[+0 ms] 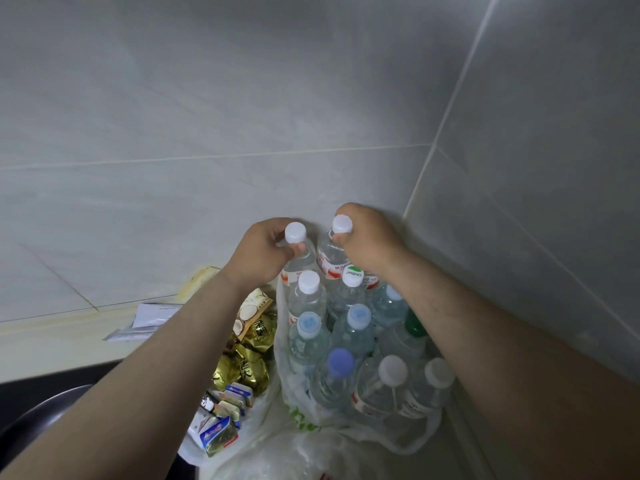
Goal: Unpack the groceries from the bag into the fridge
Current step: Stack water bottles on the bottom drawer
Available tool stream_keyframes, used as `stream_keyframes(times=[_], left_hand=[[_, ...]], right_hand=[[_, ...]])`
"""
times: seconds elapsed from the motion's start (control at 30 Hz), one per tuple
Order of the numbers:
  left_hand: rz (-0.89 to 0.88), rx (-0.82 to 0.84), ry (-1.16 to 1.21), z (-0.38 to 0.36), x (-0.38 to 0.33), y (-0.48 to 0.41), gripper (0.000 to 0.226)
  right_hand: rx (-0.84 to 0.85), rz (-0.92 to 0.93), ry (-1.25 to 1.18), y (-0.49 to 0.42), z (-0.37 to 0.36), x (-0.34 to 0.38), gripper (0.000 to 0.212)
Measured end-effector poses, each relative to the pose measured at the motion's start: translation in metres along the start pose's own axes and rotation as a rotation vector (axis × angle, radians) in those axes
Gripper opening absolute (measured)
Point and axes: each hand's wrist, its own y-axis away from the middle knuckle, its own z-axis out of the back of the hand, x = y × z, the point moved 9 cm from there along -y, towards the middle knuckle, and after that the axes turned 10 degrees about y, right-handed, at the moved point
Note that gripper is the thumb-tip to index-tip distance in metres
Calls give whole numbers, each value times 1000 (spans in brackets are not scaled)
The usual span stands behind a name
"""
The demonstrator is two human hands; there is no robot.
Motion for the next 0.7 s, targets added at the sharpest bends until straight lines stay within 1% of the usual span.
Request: stream_keyframes(times=[0.07, 0.2, 0.47, 0.6, 0.7], left_hand=[[-24, -37, -4, 8, -15, 2, 26], [-94, -108, -42, 28, -56, 9, 16], [-261, -185, -79, 64, -150, 41, 8], [-313, -209, -25, 80, -192, 65, 9], [-305, -209, 62, 90, -210, 82, 9]], right_hand=[[-58, 46, -23, 4, 17, 12, 7], [-169, 124, -46, 19, 59, 37, 13], [-339, 246, -142, 59, 134, 90, 29], [-411, 265, -200, 87, 171, 120, 36], [-438, 245, -261, 111, 192, 134, 32]])
